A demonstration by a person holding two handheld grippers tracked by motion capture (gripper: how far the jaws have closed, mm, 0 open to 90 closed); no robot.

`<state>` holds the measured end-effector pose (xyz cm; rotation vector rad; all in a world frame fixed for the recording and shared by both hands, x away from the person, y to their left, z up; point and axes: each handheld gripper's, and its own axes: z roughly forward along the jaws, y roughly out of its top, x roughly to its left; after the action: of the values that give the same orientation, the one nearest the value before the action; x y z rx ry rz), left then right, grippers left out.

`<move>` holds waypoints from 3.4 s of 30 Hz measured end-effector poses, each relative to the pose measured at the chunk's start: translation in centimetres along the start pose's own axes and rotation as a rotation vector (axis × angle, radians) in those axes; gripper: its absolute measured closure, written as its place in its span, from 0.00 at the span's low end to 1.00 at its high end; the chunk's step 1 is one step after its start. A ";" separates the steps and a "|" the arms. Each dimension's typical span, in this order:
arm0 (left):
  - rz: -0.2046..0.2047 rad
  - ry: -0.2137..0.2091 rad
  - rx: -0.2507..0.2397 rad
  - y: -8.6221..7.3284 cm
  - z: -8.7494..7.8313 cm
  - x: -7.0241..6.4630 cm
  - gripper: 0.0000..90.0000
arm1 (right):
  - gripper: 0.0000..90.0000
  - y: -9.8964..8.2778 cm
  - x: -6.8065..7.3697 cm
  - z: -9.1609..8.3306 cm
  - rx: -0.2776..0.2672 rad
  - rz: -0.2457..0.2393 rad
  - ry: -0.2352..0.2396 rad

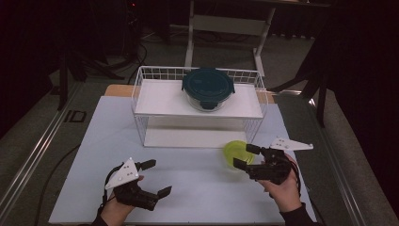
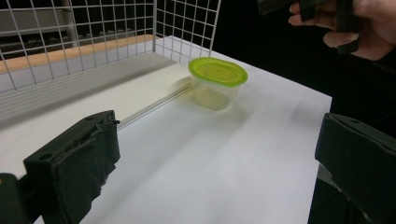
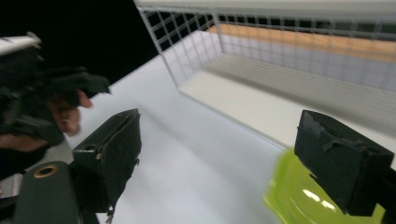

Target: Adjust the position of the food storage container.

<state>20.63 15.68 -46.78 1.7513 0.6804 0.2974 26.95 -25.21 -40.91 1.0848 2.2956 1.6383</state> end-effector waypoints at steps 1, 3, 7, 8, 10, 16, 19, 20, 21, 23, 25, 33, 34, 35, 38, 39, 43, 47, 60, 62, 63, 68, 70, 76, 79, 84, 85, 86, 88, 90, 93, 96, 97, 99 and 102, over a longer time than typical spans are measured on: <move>-0.001 -0.001 -0.004 -0.1 0.0 0.0 0.00 | 0.16 -0.3 -0.3 -0.1 0.011 -0.001 -0.014; -0.006 0.001 -0.008 -0.2 0.0 0.1 0.00 | 0.20 -1.1 -0.9 -0.4 0.020 0.006 -0.037; -0.011 -0.006 -0.022 -0.2 0.1 0.3 0.00 | 0.32 -2.4 -2.4 -1.0 0.033 0.022 -0.089; -0.012 -0.006 -0.025 -0.1 0.1 0.3 0.00 | 0.35 -2.6 -2.8 -1.1 0.040 0.029 -0.102; -0.010 -0.005 -0.025 -0.1 0.1 0.4 0.00 | 0.41 -3.1 -3.6 -1.3 0.043 0.046 -0.128; -0.016 -0.007 -0.021 -0.2 0.2 0.5 0.00 | 0.59 -4.4 -6.0 -1.3 0.068 0.067 -0.202; -0.017 -0.011 -0.021 -0.2 0.3 0.5 0.00 | 0.69 -5.1 -7.0 -1.2 0.079 0.078 -0.237; -0.015 -0.010 -0.022 -0.2 0.3 0.4 0.00 | 0.72 -5.2 -7.3 -1.2 0.084 0.080 -0.246; -0.014 -0.011 -0.022 -0.2 0.3 0.4 0.00 | 0.76 -5.4 -7.6 -1.1 0.093 0.079 -0.258; -0.013 -0.015 -0.019 -0.2 0.3 0.4 0.00 | 0.82 -5.8 -8.2 -0.9 0.113 0.083 -0.267; -0.011 -0.017 -0.020 -0.3 0.4 0.3 0.00 | 0.86 -6.1 -8.7 -0.8 0.122 0.082 -0.285; -0.012 -0.022 -0.014 -0.3 0.5 0.3 0.00 | 1.00 -7.0 -10.3 -0.4 0.152 0.117 -0.309; -0.010 -0.023 -0.014 -0.3 0.5 0.3 0.00 | 1.00 -7.1 -10.5 -0.2 0.161 0.123 -0.307; -0.009 -0.024 -0.014 -0.3 0.5 0.3 0.00 | 1.00 -7.2 -10.6 -0.1 0.164 0.124 -0.307; -0.010 -0.027 -0.018 -0.3 0.5 0.3 0.00 | 1.00 -7.3 -10.8 0.3 0.173 0.129 -0.305; -0.012 -0.027 -0.018 -0.3 0.5 0.3 0.00 | 1.00 -7.3 -10.9 0.3 0.174 0.133 -0.301; -0.009 -0.026 -0.017 -0.2 0.5 0.3 0.00 | 1.00 -7.3 -11.2 0.8 0.182 0.139 -0.301; -0.008 -0.025 -0.020 -0.2 0.4 0.3 0.00 | 1.00 -7.4 -11.4 1.6 0.190 0.145 -0.292; -0.005 -0.026 -0.015 -0.2 0.4 0.2 0.00 | 1.00 -7.6 -11.1 3.3 0.211 0.167 -0.240; -0.005 -0.027 -0.015 -0.3 0.4 0.2 0.00 | 1.00 -7.6 -10.9 3.5 0.212 0.167 -0.235; -0.007 -0.028 -0.014 -0.3 0.5 0.2 0.00 | 1.00 -7.5 -10.8 3.6 0.213 0.167 -0.231; -0.003 -0.031 -0.010 -0.3 0.6 0.1 0.00 | 1.00 -7.5 -10.2 4.3 0.220 0.160 -0.195; -0.001 -0.032 -0.008 -0.3 0.6 0.1 0.00 | 1.00 -7.5 -9.8 4.7 0.228 0.154 -0.184; 0.001 -0.033 -0.014 -0.2 0.5 0.0 0.00 | 1.00 -7.3 -9.0 5.8 0.239 0.143 -0.150; 0.001 -0.031 -0.013 -0.3 0.5 0.0 0.00 | 1.00 -7.2 -8.9 6.0 0.248 0.134 -0.157; 0.001 -0.031 -0.014 -0.3 0.5 0.1 0.00 | 1.00 -6.9 -9.5 6.2 0.247 0.136 -0.178; 0.000 -0.031 -0.014 -0.3 0.5 0.1 0.00 | 1.00 -6.9 -9.6 6.3 0.245 0.139 -0.181; -0.002 -0.032 -0.014 -0.3 0.5 0.1 0.00 | 1.00 -6.8 -9.7 6.4 0.243 0.142 -0.175; -0.001 -0.034 -0.010 -0.3 0.5 0.0 0.00 | 1.00 -6.7 -9.8 6.7 0.240 0.141 -0.170; 0.000 -0.035 -0.008 -0.4 0.6 0.0 0.00 | 1.00 -6.6 -9.6 7.1 0.244 0.136 -0.165; 0.002 -0.034 -0.006 -0.4 0.6 0.0 0.00 | 1.00 -6.5 -9.4 7.4 0.246 0.125 -0.155; -0.001 -0.037 -0.010 -0.3 0.6 0.0 0.00 | 1.00 -6.5 -9.0 8.0 0.250 0.125 -0.135; -0.001 -0.037 -0.010 -0.3 0.6 0.0 0.00 | 1.00 -6.4 -8.9 8.1 0.251 0.127 -0.131; 0.000 -0.037 -0.009 -0.3 0.6 0.0 0.00 | 1.00 -6.4 -8.6 8.5 0.252 0.122 -0.116; 0.000 -0.038 -0.009 -0.3 0.6 0.0 0.00 | 1.00 -6.3 -8.1 9.1 0.257 0.120 -0.102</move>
<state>20.79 15.26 -47.24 1.7439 0.6507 0.2664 34.29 -24.10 -52.42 1.3491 2.4654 1.3143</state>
